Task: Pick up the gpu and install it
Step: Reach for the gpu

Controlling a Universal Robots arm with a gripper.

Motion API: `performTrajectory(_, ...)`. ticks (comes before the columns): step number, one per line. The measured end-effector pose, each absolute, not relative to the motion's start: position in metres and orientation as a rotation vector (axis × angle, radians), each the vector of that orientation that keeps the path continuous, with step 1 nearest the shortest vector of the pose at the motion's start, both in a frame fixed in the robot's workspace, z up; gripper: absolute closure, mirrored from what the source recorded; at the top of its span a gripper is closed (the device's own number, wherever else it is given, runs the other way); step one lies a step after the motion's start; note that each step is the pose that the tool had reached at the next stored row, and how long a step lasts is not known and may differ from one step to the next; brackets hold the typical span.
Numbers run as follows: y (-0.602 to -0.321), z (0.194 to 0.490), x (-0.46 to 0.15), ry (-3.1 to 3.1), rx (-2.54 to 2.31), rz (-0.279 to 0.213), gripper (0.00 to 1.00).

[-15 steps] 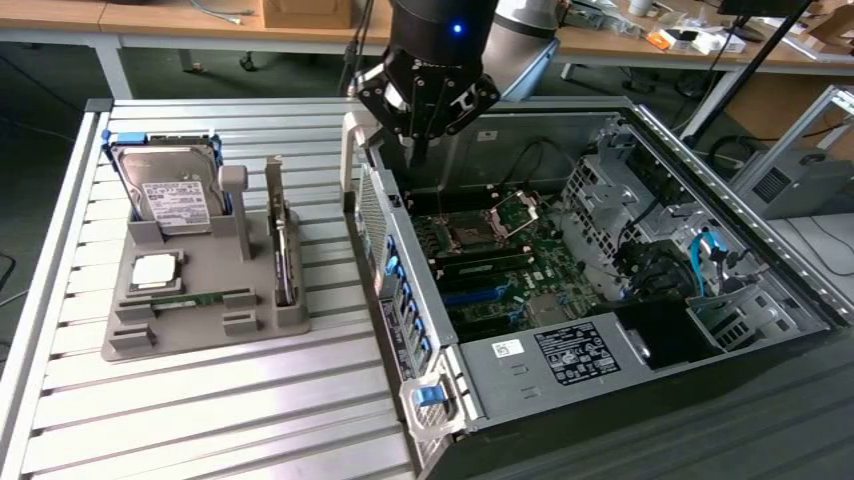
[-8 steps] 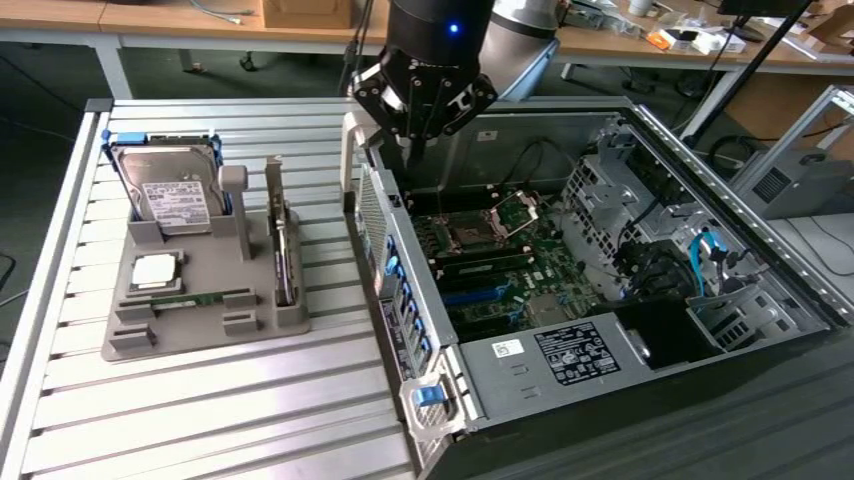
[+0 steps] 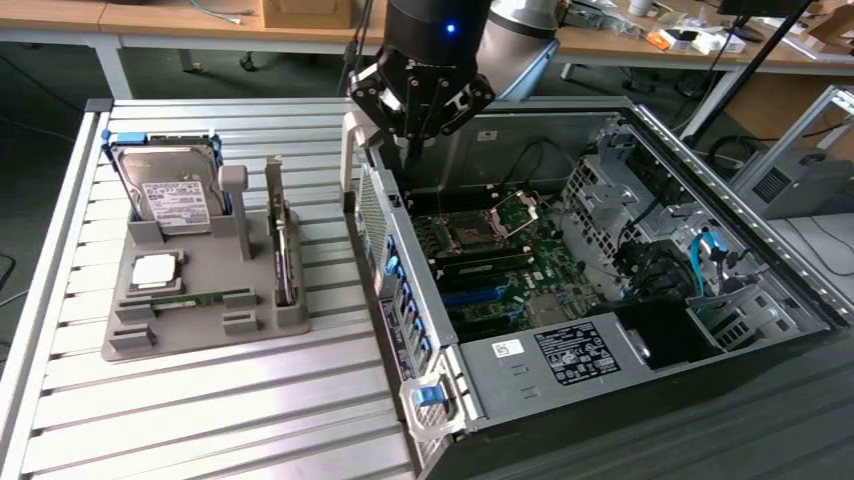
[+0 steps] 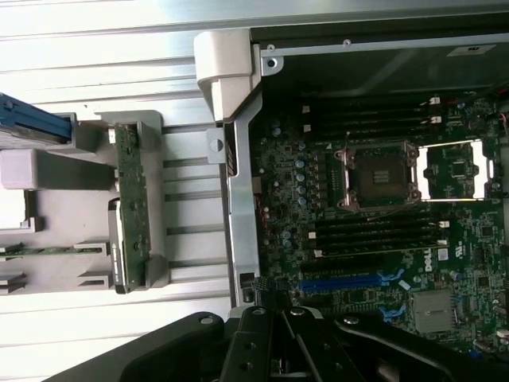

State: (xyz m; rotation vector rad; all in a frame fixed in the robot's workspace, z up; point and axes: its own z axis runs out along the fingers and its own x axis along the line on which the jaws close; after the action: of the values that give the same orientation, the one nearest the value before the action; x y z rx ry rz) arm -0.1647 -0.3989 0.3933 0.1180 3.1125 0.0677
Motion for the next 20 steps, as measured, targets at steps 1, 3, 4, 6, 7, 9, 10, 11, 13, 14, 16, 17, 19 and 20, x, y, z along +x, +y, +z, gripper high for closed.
performTrajectory(1, -0.3989, 0.3933, -0.165, 3.113, 0.118, 0.068, 0.89)
performTrajectory(3, -0.3989, 0.3933, -0.1656, 3.112, 0.118, 0.068, 0.89)
performTrajectory(4, -0.3989, 0.3933, -0.1659, 3.112, 0.118, 0.068, 0.89)
performTrajectory(6, -0.3989, 0.3933, -0.1666, 3.112, 0.118, 0.068, 0.89)
performTrajectory(7, -0.3989, 0.3933, -0.1669, 3.112, 0.118, 0.068, 0.89)
performTrajectory(9, -0.3989, 0.3933, -0.1678, 3.112, 0.118, 0.068, 0.89)
performTrajectory(10, -0.3989, 0.3933, -0.1681, 3.112, 0.118, 0.068, 0.89)
performTrajectory(11, -0.3989, 0.3933, -0.1684, 3.113, 0.118, 0.068, 0.89)
performTrajectory(13, -0.3989, 0.3933, -0.1691, 3.113, 0.118, 0.068, 0.89)
performTrajectory(14, -0.3989, 0.3933, -0.1694, 3.113, 0.118, 0.068, 0.89)
performTrajectory(16, -0.3989, 0.3933, -0.1701, 3.112, 0.118, 0.068, 0.89)
performTrajectory(17, -0.3989, 0.3933, -0.1705, 3.112, 0.118, 0.068, 0.89)
performTrajectory(19, -0.399, 0.3933, -0.1713, 3.112, 0.118, 0.068, 0.89)
performTrajectory(20, -0.3989, 0.3933, -0.1717, 3.112, 0.118, 0.068, 0.89)
